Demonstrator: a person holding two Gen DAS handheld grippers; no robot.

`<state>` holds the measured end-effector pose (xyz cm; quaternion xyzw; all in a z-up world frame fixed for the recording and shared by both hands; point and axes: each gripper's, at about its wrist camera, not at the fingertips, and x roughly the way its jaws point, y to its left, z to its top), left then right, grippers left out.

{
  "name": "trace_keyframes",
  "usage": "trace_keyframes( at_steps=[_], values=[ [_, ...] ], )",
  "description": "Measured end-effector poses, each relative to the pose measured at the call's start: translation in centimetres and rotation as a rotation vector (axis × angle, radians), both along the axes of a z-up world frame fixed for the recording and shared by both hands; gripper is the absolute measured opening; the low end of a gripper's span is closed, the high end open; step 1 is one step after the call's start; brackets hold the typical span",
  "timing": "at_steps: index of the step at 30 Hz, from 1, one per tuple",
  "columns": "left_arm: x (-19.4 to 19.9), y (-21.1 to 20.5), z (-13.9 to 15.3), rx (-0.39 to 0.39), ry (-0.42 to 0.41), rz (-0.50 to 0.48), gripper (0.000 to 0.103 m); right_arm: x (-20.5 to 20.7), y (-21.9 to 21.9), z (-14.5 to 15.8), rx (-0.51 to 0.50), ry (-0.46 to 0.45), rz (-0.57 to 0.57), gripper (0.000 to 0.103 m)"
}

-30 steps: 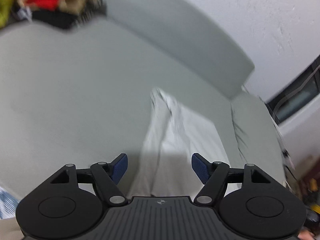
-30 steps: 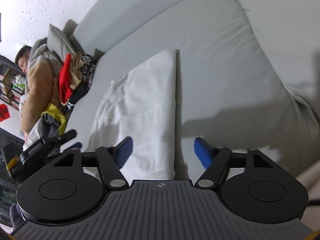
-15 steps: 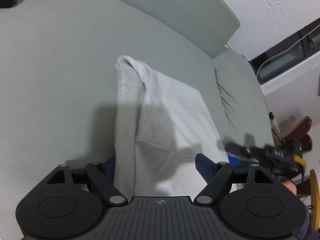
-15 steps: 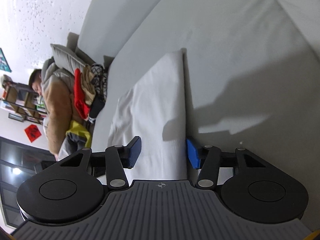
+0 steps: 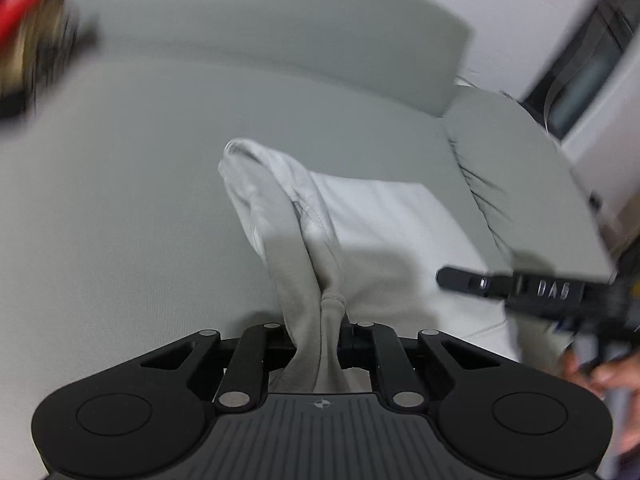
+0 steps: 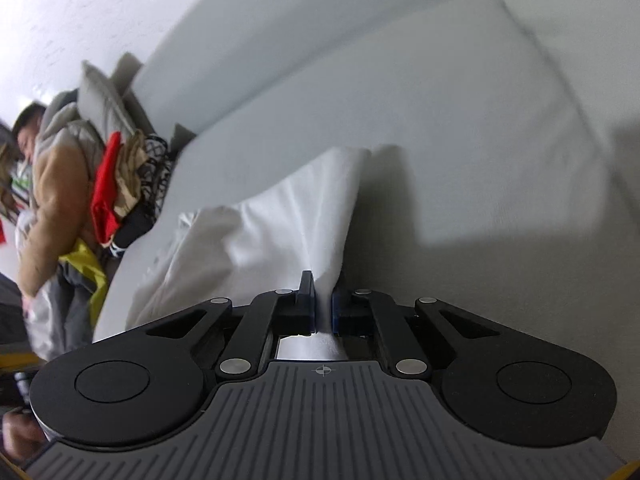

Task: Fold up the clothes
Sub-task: 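Lift the folded shirt with the left gripper and carry it onto the sofa armrest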

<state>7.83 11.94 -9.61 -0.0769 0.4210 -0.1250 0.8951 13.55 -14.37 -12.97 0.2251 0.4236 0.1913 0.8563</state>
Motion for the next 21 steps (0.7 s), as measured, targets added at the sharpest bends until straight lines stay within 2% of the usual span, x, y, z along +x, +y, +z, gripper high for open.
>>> trace_keyframes(
  at_steps=[4,7,10,16,18,21],
  values=[
    [-4.9,-3.1,4.9,0.113,-0.199,-0.024,0.010,-4.1,-2.1,4.8,0.043,-0.100,-0.040,0.007],
    [-9.2,-5.1,9.0,0.138,-0.357,-0.060,0.010,-8.1,-4.9,8.6,0.111,-0.180,-0.077,0.007],
    [-12.9,-7.6,13.1,0.145,-0.515,-0.102,0.010,-12.8,-7.9,12.5,0.166,-0.299,-0.123,0.007],
    [-18.4,-12.2,20.4,0.012,-0.733,-0.221,0.010,-22.0,-14.4,20.6,0.199,-0.579,-0.241,0.007],
    [-19.7,-13.9,22.3,-0.061,-0.764,-0.275,0.010,-25.0,-16.6,23.1,0.177,-0.664,-0.283,0.007],
    [-20.5,-16.9,24.3,-0.181,-0.751,-0.361,0.011,-28.6,-20.0,25.8,0.102,-0.722,-0.356,0.007]
  ],
)
